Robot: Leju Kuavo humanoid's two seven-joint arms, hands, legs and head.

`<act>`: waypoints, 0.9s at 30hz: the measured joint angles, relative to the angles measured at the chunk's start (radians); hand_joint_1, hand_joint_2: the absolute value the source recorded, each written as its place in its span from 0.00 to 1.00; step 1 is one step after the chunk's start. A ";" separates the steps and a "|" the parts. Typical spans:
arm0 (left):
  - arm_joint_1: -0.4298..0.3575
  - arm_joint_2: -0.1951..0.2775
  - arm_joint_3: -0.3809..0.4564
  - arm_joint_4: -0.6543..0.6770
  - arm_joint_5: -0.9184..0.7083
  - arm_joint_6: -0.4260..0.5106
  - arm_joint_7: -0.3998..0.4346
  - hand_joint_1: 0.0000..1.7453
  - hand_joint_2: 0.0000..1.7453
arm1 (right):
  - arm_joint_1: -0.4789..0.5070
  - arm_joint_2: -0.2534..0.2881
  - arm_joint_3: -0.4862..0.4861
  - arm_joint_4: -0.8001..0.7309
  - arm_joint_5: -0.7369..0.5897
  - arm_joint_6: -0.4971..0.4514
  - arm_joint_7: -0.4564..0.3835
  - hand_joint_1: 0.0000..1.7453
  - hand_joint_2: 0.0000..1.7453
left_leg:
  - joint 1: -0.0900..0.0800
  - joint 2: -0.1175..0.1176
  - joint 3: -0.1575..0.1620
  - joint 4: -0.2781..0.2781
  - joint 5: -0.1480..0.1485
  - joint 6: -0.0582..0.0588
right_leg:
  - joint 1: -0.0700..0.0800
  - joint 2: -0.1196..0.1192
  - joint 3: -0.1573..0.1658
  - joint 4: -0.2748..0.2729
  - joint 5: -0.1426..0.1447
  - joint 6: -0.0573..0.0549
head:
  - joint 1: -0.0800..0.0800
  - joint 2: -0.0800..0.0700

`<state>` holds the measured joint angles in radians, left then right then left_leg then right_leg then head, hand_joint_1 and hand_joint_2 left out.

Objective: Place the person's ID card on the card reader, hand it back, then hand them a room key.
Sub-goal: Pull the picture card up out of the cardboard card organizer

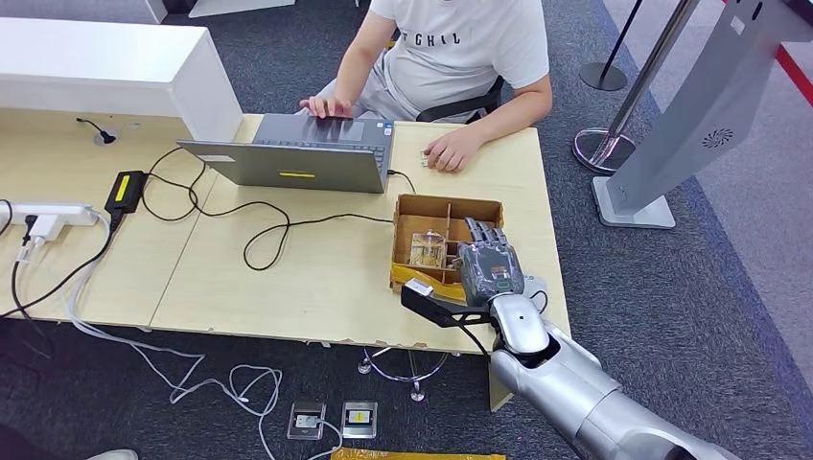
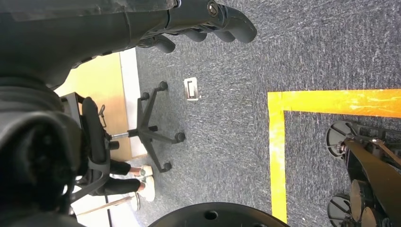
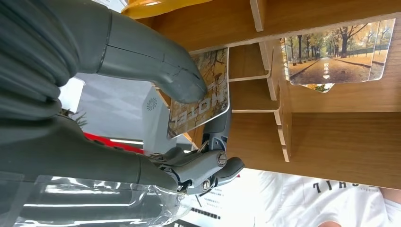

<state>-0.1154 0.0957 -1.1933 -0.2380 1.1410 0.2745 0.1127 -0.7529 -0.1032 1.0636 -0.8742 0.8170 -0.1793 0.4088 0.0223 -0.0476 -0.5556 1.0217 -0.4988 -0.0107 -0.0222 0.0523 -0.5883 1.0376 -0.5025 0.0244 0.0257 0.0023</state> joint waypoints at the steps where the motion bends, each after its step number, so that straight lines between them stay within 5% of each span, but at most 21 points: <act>1: 0.000 0.000 0.000 0.000 0.000 0.000 0.000 0.00 0.00 | 0.000 0.000 0.000 0.000 -0.002 0.000 -0.001 1.00 1.00 | 0.000 0.000 0.000 0.000 0.000 0.000 | 0.000 0.000 0.000 0.000 0.000 0.000 | 0.000 0.000; 11: 0.000 0.000 0.000 0.000 0.001 0.003 0.000 0.00 0.00 | 0.001 0.005 0.000 0.001 -0.006 -0.009 -0.008 1.00 1.00 | 0.000 0.000 0.000 0.000 0.000 0.000 | 0.000 0.000 0.000 0.000 0.000 0.000 | 0.000 0.000; 19: -0.001 0.000 -0.003 0.000 -0.002 0.006 -0.003 0.00 0.00 | -0.040 0.014 -0.005 -0.035 0.093 -0.162 -0.007 1.00 1.00 | 0.000 0.000 0.000 0.000 0.000 0.000 | 0.000 0.001 0.000 0.000 0.000 0.000 | 0.000 0.000; 27: -0.001 0.000 -0.019 0.000 -0.018 0.002 -0.027 0.00 0.00 | -0.139 0.016 -0.035 -0.152 0.115 -0.214 -0.024 1.00 1.00 | 0.000 0.000 0.000 0.000 0.000 0.000 | 0.000 0.000 0.000 0.000 0.000 0.000 | 0.000 0.000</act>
<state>-0.1165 0.0957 -1.2124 -0.2380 1.1229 0.2770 0.0853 -0.8915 -0.0873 1.0281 -1.0260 0.9322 -0.3937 0.3845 0.0223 -0.0472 -0.5555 1.0217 -0.4986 -0.0107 -0.0222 0.0527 -0.5883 1.0378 -0.5024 0.0243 0.0257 0.0023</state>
